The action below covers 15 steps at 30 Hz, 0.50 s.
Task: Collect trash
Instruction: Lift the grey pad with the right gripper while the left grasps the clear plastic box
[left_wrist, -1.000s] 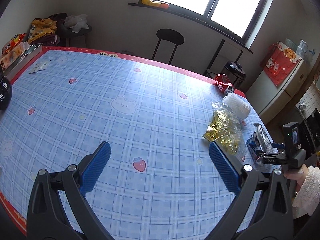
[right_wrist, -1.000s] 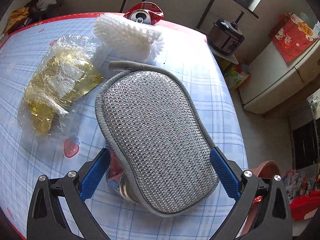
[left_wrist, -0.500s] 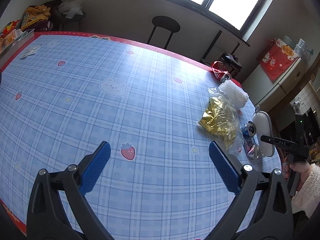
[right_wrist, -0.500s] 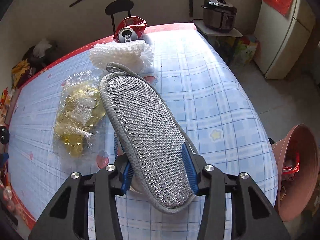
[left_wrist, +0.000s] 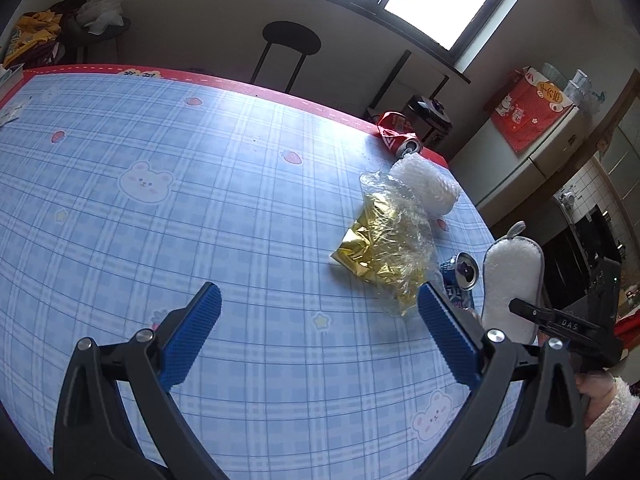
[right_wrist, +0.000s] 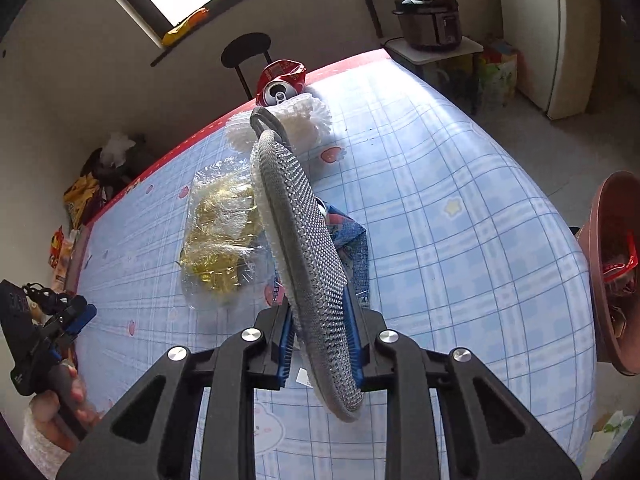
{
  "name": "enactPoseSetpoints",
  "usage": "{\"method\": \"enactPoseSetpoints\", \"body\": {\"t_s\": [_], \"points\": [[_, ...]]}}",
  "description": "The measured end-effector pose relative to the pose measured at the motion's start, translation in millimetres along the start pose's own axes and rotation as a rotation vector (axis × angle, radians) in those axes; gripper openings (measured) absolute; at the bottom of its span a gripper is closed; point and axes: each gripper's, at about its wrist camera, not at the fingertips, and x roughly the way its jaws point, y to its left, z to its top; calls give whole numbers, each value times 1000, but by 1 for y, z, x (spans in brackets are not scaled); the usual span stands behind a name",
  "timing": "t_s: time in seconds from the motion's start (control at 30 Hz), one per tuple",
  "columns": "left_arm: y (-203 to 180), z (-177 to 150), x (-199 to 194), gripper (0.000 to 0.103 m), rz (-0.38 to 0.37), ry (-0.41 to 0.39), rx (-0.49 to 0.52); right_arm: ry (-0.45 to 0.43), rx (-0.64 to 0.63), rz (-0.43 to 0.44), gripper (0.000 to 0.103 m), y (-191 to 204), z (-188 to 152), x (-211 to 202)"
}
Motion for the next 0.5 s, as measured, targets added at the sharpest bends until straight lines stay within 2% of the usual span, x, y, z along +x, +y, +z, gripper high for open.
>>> {"method": "enactPoseSetpoints", "body": {"t_s": [0.13,0.3,0.4,0.5], "points": [[-20,0,41,96,-108,76,-68,8,31,5,22,-7,-8,-1],[-38,8,80,94,-169,135,-127,6,44,1,22,-8,-10,0],[-44,8,102,65,-165,218,-125,5,41,-3,22,-7,-10,1],[-39,4,113,64,-179,246,-189,2,33,-4,22,-6,-9,2]]}}
